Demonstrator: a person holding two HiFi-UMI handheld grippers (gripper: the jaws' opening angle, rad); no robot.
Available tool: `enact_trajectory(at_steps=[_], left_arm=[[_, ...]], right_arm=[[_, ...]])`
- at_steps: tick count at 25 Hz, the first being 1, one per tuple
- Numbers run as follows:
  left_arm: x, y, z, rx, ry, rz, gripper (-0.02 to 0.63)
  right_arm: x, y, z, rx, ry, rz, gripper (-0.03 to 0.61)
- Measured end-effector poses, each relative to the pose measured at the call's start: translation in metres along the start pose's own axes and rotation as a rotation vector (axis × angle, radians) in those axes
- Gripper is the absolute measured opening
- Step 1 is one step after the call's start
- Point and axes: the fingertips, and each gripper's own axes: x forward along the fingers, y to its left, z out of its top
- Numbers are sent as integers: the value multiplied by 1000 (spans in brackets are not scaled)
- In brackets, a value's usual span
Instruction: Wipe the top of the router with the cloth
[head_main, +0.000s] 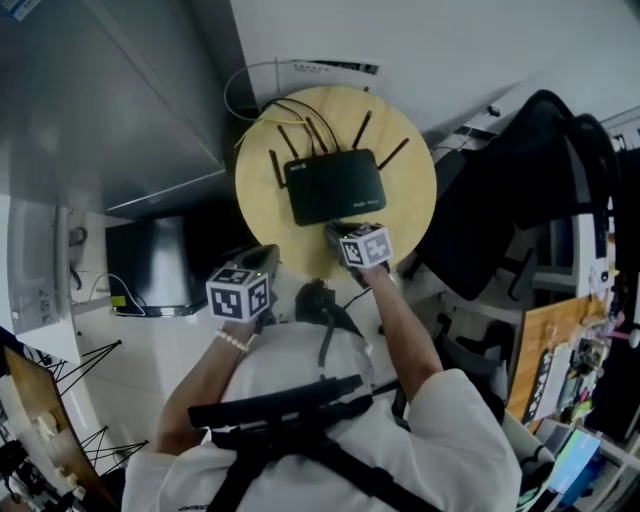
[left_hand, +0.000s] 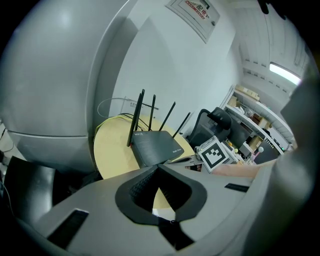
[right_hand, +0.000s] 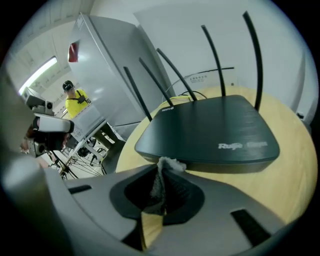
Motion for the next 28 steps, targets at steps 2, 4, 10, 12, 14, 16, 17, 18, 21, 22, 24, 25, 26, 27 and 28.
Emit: enact_trajectory(at_steps=[2, 4, 10, 12, 14, 16, 17, 18, 21, 22, 24, 25, 26, 27, 28], left_arm=[[-5, 4, -2, -5, -1, 5, -3], [-9, 8, -3, -8, -3, 7, -3], [-21, 20, -8, -13, 0, 11, -3], [-25, 25, -8, -12, 0, 12, -3], [-29, 31, -9, -11, 5, 10, -3], [-33, 36, -11, -8, 11, 6, -3], [-35, 38, -12, -6, 14, 4, -3], [-37, 41, -12, -4, 16, 2, -3], [-42, 46, -14, 2, 21, -5, -3], [-44, 47, -15, 3, 21, -8, -3], [-47, 50, -15, 4, 18, -10, -3], [-49, 52, -14, 3, 15, -9, -3], [-52, 54, -14, 3, 12, -7, -3], [-54, 56, -14, 1, 8, -6, -3], [-57, 59, -13, -1, 5, -4, -3]], right_arm=[[9, 15, 3, -11, 5, 19, 40], [17, 27, 5, -19, 9, 34, 40], [35, 57, 8, -28, 21, 59, 40], [39, 62, 11, -31, 17, 58, 40], [43, 67, 12, -30, 11, 55, 40], [46, 72, 13, -17, 3, 54, 40], [47, 75, 13, -3, -1, 55, 40], [47, 79, 15, 13, -9, 54, 40], [49, 90, 23, 63, -49, 26, 40], [50, 92, 25, 83, -57, 2, 40], [55, 94, 32, 131, -66, -59, 41], [58, 94, 36, 157, -69, -92, 41], [60, 93, 40, 181, -72, -128, 41], [62, 91, 45, 203, -78, -165, 41], [64, 89, 50, 224, -86, -201, 41]])
